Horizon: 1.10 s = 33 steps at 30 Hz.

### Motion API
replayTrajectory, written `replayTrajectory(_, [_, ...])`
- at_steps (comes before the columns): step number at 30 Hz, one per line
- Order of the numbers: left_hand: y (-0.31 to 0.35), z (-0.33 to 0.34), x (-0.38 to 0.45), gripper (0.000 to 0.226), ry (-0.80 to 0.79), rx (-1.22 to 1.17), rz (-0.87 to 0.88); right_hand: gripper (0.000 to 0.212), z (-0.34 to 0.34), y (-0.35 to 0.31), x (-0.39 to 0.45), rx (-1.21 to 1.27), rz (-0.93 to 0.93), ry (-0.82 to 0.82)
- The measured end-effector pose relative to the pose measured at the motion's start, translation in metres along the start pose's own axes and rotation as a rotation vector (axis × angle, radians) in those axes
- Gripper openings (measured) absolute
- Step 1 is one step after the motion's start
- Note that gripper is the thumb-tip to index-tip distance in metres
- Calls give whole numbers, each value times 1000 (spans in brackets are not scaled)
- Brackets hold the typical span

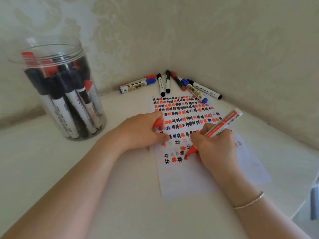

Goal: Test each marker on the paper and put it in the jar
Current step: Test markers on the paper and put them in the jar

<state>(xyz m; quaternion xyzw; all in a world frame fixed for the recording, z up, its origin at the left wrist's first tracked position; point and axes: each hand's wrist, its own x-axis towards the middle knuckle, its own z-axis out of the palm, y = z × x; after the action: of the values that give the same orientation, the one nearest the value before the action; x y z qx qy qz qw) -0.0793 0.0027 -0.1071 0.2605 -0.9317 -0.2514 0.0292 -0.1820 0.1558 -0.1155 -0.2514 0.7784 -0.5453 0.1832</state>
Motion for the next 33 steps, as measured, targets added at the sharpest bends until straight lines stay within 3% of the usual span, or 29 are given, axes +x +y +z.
replayTrajectory(10, [0,-1,-1,26,6,-13,-1,19,1,1,2,3,7,8])
replayTrajectory(13, [-1,-1,-1,17,28,-102,8,25,1,2,2,29,-3,-10])
replayTrajectory(18, [6,-9,-4,17,55,-425,55,25,-11,-6,9,419,9,-19])
replayTrajectory(21, [8,-7,-1,9,22,-406,127,16,-16,-22,14,642,-54,-135])
replayTrajectory(23, [8,-5,0,15,24,-387,144,9,-16,-32,16,770,-66,-216])
replayTrajectory(25, [8,-6,0,16,55,-424,149,18,-12,-37,18,835,-68,-219])
replayTrajectory(29, [10,-10,-1,14,103,-467,147,25,-5,-38,21,761,-108,-113])
replayTrajectory(33, [11,-11,-1,21,107,-428,166,18,2,-35,25,658,-107,-147])
